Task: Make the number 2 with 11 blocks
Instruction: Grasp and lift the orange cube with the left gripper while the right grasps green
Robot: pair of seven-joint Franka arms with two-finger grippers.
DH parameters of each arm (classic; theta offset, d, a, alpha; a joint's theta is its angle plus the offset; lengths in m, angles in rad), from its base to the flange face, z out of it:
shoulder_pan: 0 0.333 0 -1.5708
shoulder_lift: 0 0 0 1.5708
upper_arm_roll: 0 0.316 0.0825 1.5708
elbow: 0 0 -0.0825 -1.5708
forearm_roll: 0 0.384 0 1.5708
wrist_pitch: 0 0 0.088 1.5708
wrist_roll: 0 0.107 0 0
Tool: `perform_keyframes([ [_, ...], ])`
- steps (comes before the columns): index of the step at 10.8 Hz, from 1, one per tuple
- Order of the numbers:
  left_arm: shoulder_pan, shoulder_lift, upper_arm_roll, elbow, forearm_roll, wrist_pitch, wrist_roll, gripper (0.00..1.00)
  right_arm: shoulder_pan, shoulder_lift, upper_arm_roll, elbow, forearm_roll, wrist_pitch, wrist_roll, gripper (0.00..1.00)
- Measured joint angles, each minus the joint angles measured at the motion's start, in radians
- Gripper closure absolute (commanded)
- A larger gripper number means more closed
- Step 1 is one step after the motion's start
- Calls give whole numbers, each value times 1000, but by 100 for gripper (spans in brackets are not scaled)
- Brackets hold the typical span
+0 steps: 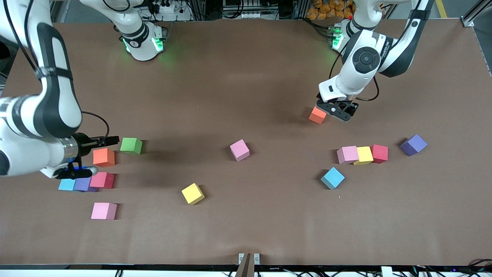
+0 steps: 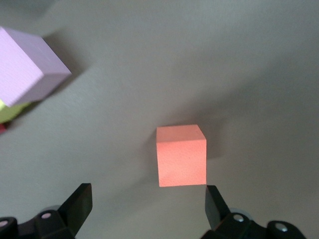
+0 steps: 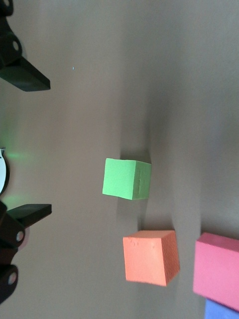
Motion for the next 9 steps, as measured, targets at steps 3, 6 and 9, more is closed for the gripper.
perform_keyframes([
  [3,-29,35,-2,-13,0,9,-136,0,-2,7,0,-68,2,94,-6,0],
  [6,-45,81,-2,-16,0,54,-191,0,-2,-6,0,-188,2,242,-18,0],
  [9,-48,121,-2,-30,0,108,-198,0,-2,-7,-1,-305,1,366,-24,0],
])
